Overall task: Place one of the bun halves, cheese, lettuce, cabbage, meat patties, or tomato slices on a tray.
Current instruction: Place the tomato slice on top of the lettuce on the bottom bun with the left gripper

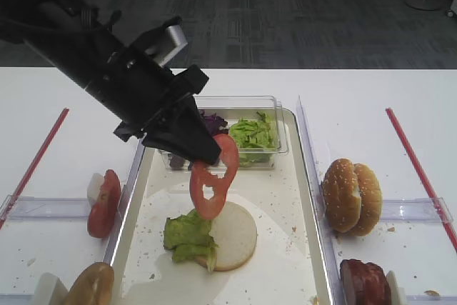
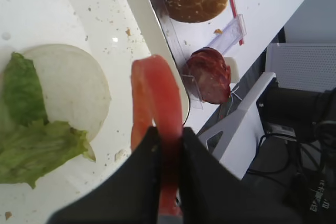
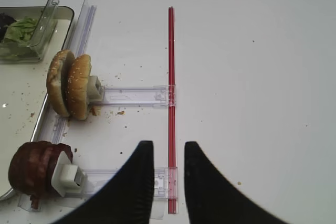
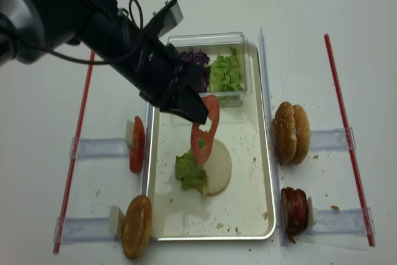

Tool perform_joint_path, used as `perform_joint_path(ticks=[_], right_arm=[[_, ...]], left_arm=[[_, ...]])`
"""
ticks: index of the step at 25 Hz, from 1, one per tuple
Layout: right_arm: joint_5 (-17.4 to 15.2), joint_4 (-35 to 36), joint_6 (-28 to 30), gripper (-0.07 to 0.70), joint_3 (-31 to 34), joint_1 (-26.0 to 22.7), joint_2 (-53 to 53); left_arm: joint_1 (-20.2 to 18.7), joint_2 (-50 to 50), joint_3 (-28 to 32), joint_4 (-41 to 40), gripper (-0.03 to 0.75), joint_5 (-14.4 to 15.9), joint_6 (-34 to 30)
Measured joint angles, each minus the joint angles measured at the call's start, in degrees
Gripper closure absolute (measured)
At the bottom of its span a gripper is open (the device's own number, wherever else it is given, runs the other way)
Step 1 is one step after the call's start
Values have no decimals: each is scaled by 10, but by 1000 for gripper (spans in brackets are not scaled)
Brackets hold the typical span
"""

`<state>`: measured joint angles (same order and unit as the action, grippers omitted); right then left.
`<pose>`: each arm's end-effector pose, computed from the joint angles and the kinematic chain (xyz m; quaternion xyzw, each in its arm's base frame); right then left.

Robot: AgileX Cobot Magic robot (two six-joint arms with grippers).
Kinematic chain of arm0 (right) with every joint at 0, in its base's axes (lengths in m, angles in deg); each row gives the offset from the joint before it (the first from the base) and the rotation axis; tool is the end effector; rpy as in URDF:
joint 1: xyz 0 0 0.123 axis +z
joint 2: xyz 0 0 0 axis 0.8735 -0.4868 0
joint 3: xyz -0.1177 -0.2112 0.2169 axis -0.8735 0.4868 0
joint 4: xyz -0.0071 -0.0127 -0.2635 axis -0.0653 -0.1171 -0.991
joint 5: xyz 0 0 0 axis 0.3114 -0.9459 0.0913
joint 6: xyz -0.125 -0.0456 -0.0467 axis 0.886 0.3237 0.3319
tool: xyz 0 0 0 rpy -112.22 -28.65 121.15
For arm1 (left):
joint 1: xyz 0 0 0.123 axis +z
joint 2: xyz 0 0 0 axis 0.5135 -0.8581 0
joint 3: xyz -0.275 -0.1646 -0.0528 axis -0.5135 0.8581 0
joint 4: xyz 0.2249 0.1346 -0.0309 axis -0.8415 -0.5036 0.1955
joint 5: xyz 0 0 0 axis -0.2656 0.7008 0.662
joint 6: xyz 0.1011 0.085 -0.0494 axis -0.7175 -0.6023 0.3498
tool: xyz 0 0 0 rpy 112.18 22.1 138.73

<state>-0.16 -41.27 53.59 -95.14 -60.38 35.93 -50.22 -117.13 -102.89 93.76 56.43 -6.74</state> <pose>0.0051 0.0038 0.2448 -0.0024 0.8731 0.0176 0.4872 0.3013 -0.2147 0.2419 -0.2061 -0.8932 0.3995 0.0059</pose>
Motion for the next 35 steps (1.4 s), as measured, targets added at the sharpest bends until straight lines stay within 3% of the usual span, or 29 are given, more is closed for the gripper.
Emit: perform_joint_path(ticks=[16, 25, 35], right_arm=[[0, 0, 0, 438, 0, 0, 0], [0, 0, 0, 438, 0, 0, 0], [0, 0, 0, 438, 0, 0, 0]], left_arm=[[0, -88, 0, 49, 674, -13, 37], [-37, -102, 0, 58, 674, -13, 45], [-38, -127, 0, 58, 674, -15, 45]])
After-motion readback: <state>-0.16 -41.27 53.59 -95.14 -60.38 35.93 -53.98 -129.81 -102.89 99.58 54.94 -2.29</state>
